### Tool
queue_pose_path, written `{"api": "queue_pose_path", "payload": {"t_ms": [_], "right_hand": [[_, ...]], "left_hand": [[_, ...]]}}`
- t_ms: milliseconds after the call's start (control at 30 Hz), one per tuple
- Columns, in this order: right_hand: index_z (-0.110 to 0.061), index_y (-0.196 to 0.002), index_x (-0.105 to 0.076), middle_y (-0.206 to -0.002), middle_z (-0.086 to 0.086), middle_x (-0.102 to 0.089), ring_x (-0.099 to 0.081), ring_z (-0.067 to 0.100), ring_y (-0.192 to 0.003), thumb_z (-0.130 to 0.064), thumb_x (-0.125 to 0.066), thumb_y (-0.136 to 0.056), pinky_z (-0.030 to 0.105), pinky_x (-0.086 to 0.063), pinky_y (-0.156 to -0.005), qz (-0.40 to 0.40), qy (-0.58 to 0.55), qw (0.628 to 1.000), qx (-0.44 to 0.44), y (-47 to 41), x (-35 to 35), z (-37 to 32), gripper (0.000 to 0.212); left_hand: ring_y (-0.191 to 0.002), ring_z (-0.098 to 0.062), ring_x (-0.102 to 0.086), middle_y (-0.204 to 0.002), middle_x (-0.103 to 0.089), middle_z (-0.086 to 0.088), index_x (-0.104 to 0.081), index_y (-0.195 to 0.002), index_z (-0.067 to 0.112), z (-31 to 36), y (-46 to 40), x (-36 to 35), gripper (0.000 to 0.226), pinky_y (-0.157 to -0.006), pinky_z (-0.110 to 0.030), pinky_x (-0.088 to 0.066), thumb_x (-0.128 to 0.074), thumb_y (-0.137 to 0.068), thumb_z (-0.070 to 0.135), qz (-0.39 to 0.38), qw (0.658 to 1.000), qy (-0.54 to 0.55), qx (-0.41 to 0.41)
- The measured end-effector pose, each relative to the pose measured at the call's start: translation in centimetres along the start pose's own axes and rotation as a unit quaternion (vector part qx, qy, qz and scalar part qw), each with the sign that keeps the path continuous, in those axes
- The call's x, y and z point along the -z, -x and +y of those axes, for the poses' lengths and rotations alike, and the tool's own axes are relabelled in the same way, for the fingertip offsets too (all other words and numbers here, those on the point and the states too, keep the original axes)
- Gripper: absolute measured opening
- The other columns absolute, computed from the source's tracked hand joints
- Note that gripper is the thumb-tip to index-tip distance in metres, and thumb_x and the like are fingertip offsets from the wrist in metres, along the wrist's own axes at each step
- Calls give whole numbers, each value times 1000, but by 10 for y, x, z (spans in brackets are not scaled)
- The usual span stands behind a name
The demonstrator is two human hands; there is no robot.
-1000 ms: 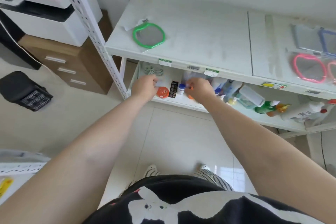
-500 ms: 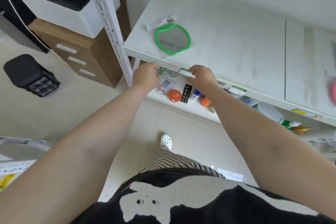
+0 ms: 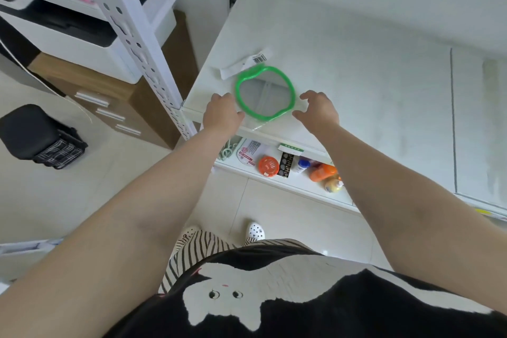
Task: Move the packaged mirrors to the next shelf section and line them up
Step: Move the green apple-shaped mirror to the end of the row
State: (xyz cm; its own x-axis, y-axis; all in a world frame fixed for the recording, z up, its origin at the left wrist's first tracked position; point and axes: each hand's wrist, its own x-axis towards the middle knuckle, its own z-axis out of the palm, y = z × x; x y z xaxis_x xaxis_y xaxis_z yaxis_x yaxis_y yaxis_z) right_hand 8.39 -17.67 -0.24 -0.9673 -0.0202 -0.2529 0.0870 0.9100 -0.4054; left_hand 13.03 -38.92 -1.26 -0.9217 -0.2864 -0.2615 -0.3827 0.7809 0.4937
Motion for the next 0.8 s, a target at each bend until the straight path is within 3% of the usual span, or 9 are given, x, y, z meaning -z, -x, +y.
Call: {"api": "queue_pose_path", "payload": {"t_ms": [167, 267, 367, 533, 667, 733, 800], "right_hand": [[-20, -136, -45, -124, 9, -59, -58, 29, -105, -27, -63, -86, 41, -55, -82, -25, -18, 998, -47, -12, -9, -17, 54], [-18, -134, -47, -126, 11, -57, -53, 31, -115, -26, -67, -84, 39, -53, -83, 0, -39, 996, -77, -15, -22, -30, 55], [-16, -135, -47, -127, 13, -56, -58, 31, -109, -22, -70, -82, 34, -50, -82, 35, -131, 981, -141, -13, -35, -45, 58], [-13, -133, -52, -113, 7, -61, -56, 23, -90, -12, -70, -77, 28, -47, -75, 107, -337, 880, -317, 12, -53, -64, 58], [-6, -113, -68, -82, 8, -63, -56, 22, -72, -3, -67, -74, 30, -47, -64, 175, -433, 802, -372, 49, -62, -66, 39], [-7, -116, -65, -83, 11, -66, -62, 27, -67, 0, -66, -76, 37, -55, -64, 204, -478, 760, -391, 71, -64, -63, 41], [-11, -121, -61, -98, 15, -69, -70, 34, -78, 1, -62, -76, 44, -60, -76, 237, -515, 720, -401, 92, -64, -56, 46]], "left_hand": [[-115, -38, -52, -124, -49, -20, -52, -123, 6, 5, -32, 3, 49, -98, -39, -43, -67, -82, 29, -42, 999, 22, 7], [-112, -34, -56, -121, -56, -18, -53, -121, 7, 3, -51, 4, 49, -92, -35, -46, -69, -78, 24, -65, 995, 77, 0], [-114, -31, -55, -130, -49, -15, -46, -130, 13, 0, -64, 10, 49, -87, -28, -42, -64, -85, 18, -109, 983, 149, -5], [-104, -31, -57, -125, -50, -15, -51, -122, 18, -15, -79, 22, 37, -81, -30, -45, -55, -88, 4, -154, 964, 202, -72], [-88, -19, -53, -107, -55, -6, -49, -119, 17, -17, -73, 20, 40, -86, -36, -51, -60, -85, 0, -191, 945, 243, -107], [-85, -19, -53, -102, -52, -3, -42, -125, 18, -13, -61, 17, 47, -77, -33, -50, -60, -85, 0, -230, 928, 273, -103], [-86, -19, -55, -101, -51, -2, -35, -131, 20, -5, -46, 13, 56, -77, -33, -52, -60, -85, -1, -268, 914, 288, -101]]}}
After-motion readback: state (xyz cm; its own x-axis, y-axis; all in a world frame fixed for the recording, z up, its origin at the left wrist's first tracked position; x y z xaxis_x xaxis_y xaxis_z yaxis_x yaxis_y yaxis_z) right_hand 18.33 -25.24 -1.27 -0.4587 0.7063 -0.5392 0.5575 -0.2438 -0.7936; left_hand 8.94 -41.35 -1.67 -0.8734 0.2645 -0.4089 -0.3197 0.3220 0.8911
